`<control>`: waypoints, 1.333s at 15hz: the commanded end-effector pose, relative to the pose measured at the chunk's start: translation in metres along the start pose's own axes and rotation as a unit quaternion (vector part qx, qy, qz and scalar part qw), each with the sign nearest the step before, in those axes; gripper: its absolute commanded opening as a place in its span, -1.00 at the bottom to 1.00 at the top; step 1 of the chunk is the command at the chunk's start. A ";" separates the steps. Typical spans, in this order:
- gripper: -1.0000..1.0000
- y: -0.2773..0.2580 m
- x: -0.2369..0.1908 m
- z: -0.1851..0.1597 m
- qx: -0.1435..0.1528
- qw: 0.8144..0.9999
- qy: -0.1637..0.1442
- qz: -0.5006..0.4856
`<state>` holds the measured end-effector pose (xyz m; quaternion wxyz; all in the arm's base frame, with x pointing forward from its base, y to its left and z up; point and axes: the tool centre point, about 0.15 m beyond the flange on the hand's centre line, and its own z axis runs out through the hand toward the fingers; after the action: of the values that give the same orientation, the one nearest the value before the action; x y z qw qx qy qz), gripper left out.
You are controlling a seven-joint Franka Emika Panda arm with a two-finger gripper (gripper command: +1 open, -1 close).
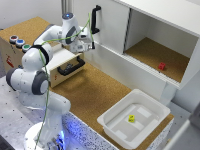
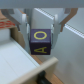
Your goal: Store the purple block in the drawer
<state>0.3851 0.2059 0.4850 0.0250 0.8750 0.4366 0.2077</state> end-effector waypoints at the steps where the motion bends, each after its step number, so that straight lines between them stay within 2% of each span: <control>1: -1.00 -0.059 0.065 0.033 0.048 0.992 -0.085 -0.084; 5: -1.00 -0.110 0.060 0.060 0.068 0.982 -0.097 -0.150; 7: -1.00 -0.127 0.047 0.069 0.079 0.975 -0.092 -0.185; 11: -1.00 -0.159 0.017 0.072 0.111 0.949 -0.055 -0.289; 13: -1.00 -0.169 0.009 0.078 0.122 0.941 -0.050 -0.312; 17: -1.00 -0.169 -0.006 0.111 0.115 0.939 -0.064 -0.317; 20: -1.00 -0.170 -0.010 0.136 0.128 0.939 -0.071 -0.312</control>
<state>0.2993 0.3224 0.3652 0.0270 0.7134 0.6981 0.0541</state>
